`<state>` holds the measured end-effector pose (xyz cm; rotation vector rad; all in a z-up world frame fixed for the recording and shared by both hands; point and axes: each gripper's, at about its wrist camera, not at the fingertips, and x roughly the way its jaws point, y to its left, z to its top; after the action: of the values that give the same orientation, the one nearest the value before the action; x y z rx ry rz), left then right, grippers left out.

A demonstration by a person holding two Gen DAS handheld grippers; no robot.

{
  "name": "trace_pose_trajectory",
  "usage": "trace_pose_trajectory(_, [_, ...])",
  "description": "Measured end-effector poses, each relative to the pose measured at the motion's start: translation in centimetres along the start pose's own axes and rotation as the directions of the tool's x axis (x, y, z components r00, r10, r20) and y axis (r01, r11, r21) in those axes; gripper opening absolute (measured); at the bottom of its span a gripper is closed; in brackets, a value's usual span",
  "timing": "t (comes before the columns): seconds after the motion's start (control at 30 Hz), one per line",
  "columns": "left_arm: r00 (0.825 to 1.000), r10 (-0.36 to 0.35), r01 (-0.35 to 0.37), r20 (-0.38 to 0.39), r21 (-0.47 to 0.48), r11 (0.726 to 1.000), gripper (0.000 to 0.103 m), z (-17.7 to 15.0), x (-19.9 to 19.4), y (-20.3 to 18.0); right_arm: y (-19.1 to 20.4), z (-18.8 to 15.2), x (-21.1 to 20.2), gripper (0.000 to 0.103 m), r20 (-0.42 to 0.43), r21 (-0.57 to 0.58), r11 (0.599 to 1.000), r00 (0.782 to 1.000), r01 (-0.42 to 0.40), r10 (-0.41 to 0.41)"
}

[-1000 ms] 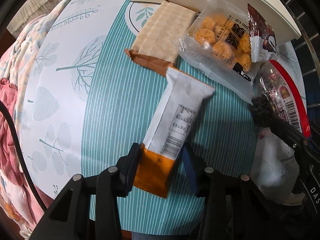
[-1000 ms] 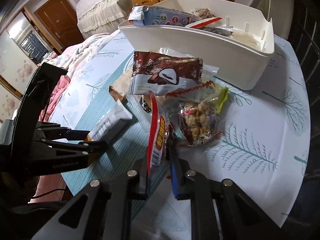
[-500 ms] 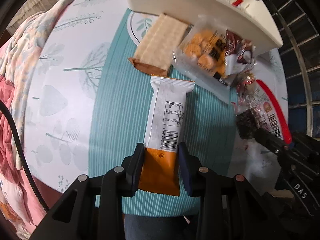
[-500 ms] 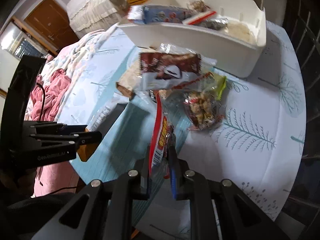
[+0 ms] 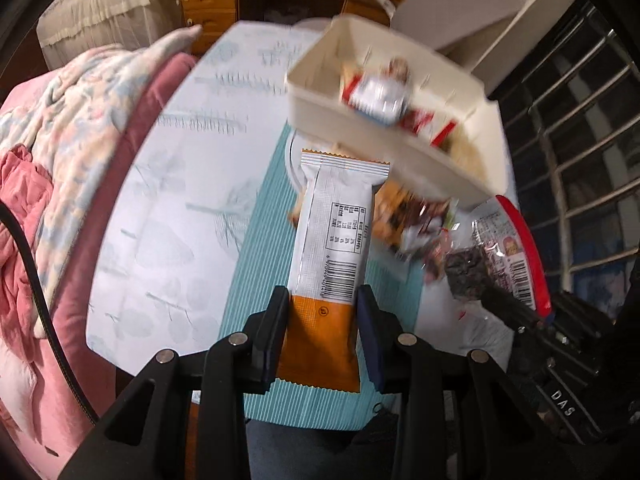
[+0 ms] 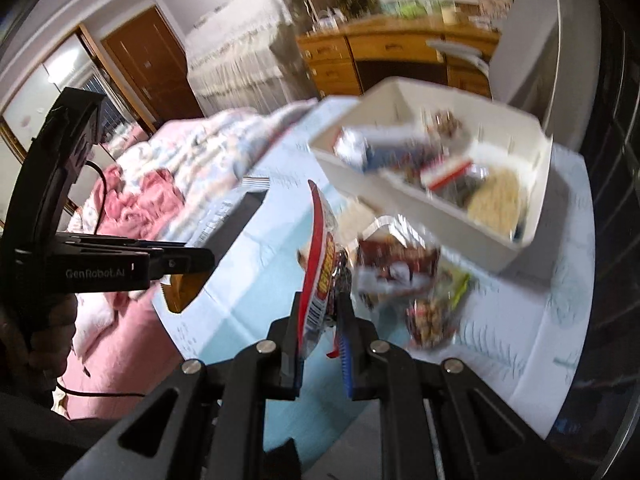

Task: Organize snacks
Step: 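Carry both held snacks over the white tray and open both tools to release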

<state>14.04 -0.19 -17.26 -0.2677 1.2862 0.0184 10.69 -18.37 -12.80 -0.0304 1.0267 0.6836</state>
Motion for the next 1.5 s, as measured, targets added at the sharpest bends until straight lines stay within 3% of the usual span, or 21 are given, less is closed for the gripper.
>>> trace_pose_trajectory(0.37, [0.993,-0.06,0.047,0.104,0.121,0.992,0.032,6.6,-6.1,-2.5,0.6,5.3,-3.1,0.014,0.179,-0.001,0.998,0.982,0.064,-0.063])
trace_pose_trajectory(0.63, [0.986,-0.09,0.059,0.137,0.216,0.975,0.033,12.7,-6.8,-4.1,-0.9,8.1,-3.6,0.008,0.259,0.078,0.985,0.951,0.154,-0.169])
trace_pose_trajectory(0.83, [0.984,-0.127,0.087,0.122,0.285,0.954,0.033,17.3,-5.2,-5.5,-2.8,9.3,-2.1,0.007,0.237,0.161,0.97,0.947,0.181,-0.216])
trace_pose_trajectory(1.03, [0.985,-0.156,0.124,0.07,0.334,0.934,0.033,20.0,-1.7,-7.0,-4.7,9.7,-0.5,0.007,0.2,0.255,0.946,0.946,0.2,-0.254])
trace_pose_trajectory(1.23, [0.981,-0.192,0.18,-0.008,0.387,0.904,0.036,20.4,1.4,-8.2,-6.4,9.3,0.8,0.007,0.144,0.335,0.913,0.945,0.233,-0.294])
trace_pose_trajectory(1.3, [0.981,-0.191,0.184,-0.021,0.397,0.899,0.05,20.2,2.0,-8.5,-6.7,9.1,0.9,0.007,0.135,0.349,0.909,0.947,0.229,-0.29])
trace_pose_trajectory(1.5, [0.984,-0.177,0.173,-0.024,0.385,0.907,0.053,19.5,2.4,-8.5,-7.0,8.6,0.9,0.008,0.111,0.362,0.905,0.953,0.224,-0.28])
